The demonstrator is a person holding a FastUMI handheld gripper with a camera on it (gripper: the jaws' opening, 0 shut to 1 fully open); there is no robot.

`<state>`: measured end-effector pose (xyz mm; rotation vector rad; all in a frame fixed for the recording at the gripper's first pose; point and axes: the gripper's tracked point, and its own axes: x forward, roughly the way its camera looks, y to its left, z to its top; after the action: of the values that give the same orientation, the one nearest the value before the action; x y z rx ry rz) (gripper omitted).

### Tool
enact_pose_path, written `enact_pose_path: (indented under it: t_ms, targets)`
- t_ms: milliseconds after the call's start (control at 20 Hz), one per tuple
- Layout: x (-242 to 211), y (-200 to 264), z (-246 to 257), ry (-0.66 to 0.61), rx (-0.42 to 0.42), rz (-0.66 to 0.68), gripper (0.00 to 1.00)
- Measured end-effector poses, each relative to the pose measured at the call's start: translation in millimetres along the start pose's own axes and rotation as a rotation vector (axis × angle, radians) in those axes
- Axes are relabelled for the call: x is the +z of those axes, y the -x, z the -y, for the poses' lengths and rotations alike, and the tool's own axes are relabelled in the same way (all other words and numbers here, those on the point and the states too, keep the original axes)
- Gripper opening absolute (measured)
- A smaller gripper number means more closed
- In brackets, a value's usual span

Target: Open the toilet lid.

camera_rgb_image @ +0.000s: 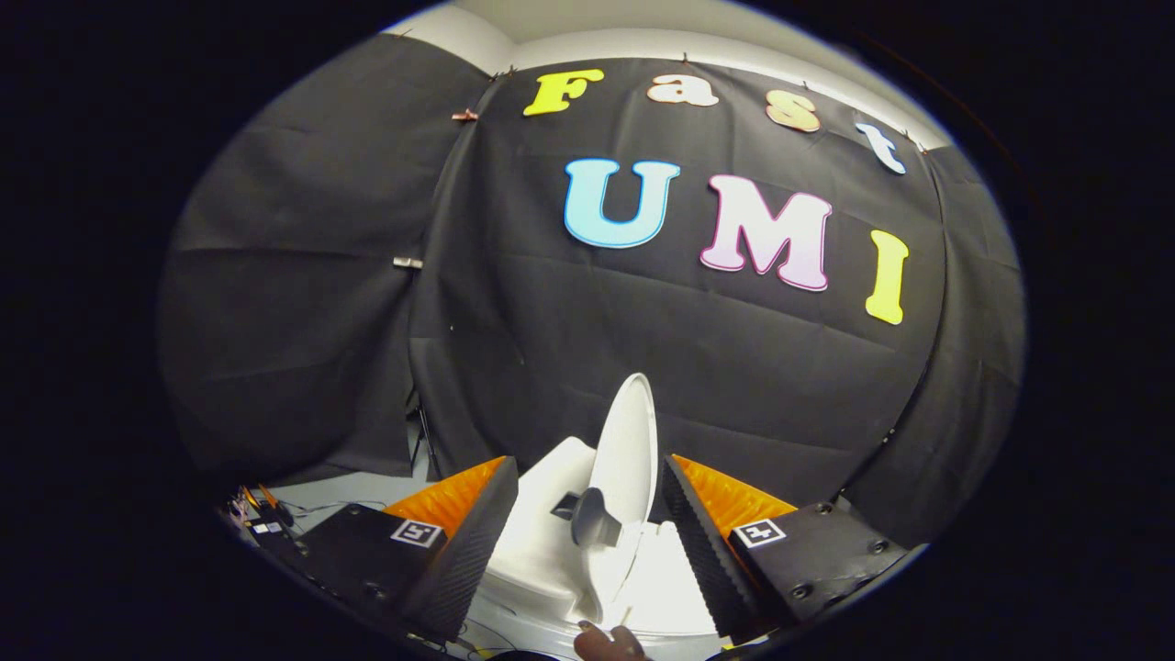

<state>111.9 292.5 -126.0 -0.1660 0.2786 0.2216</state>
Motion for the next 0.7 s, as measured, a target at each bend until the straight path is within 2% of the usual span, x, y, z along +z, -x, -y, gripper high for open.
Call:
enact_pose_path:
  t_ms: [200, 400, 700]
  targets:
    - [36.1, 41.6, 42.7, -0.042, -0.004, 0.062, 0.99]
    - [65.2, 93.5, 111.9, -0.092, -0.043, 0.132, 0.99]
    - [67.9, 169.3, 213.9, -0.127, -0.115, 0.193, 0.98]
